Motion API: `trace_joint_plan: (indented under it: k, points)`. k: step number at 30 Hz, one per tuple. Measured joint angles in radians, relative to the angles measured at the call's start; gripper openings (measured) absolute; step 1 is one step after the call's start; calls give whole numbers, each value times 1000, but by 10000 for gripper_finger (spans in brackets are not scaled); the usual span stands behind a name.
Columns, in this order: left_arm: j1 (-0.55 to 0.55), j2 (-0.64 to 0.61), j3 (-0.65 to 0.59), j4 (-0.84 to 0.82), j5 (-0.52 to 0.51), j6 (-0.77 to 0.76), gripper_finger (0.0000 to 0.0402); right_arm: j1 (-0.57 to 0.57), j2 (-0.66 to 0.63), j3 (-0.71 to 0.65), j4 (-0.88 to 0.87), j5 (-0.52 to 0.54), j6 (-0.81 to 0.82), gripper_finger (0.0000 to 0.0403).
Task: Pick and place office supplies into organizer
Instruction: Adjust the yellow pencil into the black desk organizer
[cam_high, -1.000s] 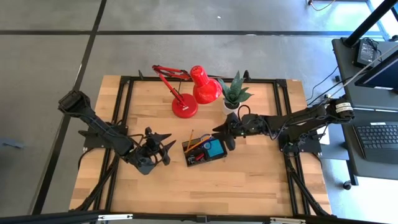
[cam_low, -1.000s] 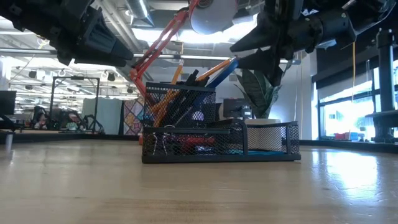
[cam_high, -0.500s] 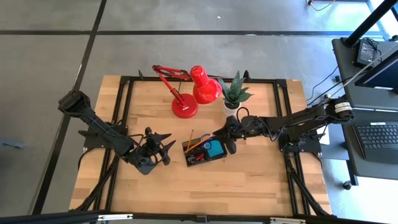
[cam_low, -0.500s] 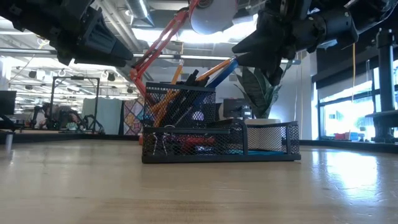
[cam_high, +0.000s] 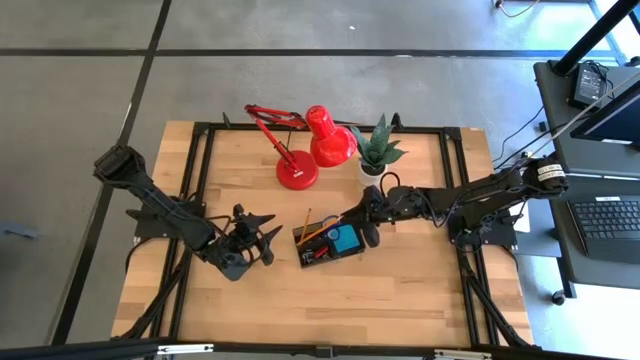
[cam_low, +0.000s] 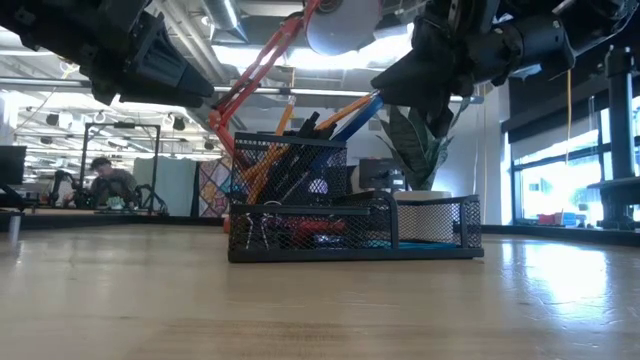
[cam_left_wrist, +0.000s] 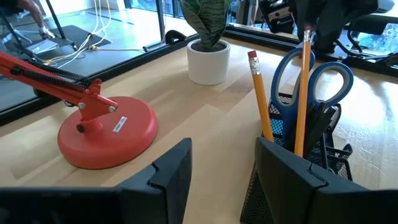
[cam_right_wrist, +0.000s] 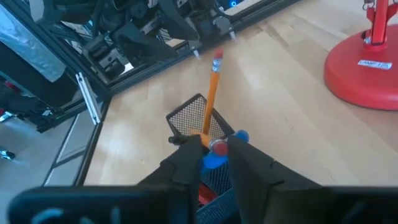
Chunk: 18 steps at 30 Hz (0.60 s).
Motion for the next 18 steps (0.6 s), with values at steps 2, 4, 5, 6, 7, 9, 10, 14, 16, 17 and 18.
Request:
trace_joint_plan:
  k: [2, 4, 5, 6, 7, 9, 10, 14, 16, 17, 18]
  points:
    - [0, 0, 0, 0, 0, 0, 169, 0, 0, 0, 5, 2, -13, 68]
    - [0, 0, 0, 0, 0, 0, 169, 0, 0, 0, 12, 2, -15, 54]
    - [0, 0, 0, 0, 0, 0, 169, 0, 0, 0, 13, 2, -16, 47]
    - [0, 0, 0, 0, 0, 0, 169, 0, 0, 0, 13, 2, -16, 42]
    - [0, 0, 0, 0, 0, 0, 169, 0, 0, 0, 13, 2, -18, 37]
    - [0, 0, 0, 0, 0, 0, 169, 0, 0, 0, 13, 2, -19, 29]
    - [0, 0, 0, 0, 0, 0, 169, 0, 0, 0, 13, 2, -20, 26]
    - [0, 0, 0, 0, 0, 0, 169, 0, 0, 0, 13, 3, -29, 25]
    - [0, 0, 0, 0, 1, 0, 169, 0, -1, 0, 15, 2, -29, 25]
    - [0, 0, 0, 0, 1, 0, 169, 0, -1, 0, 19, 2, -32, 25]
    - [0, 0, 0, 0, 1, 0, 169, 0, -1, 1, 22, 2, -38, 25]
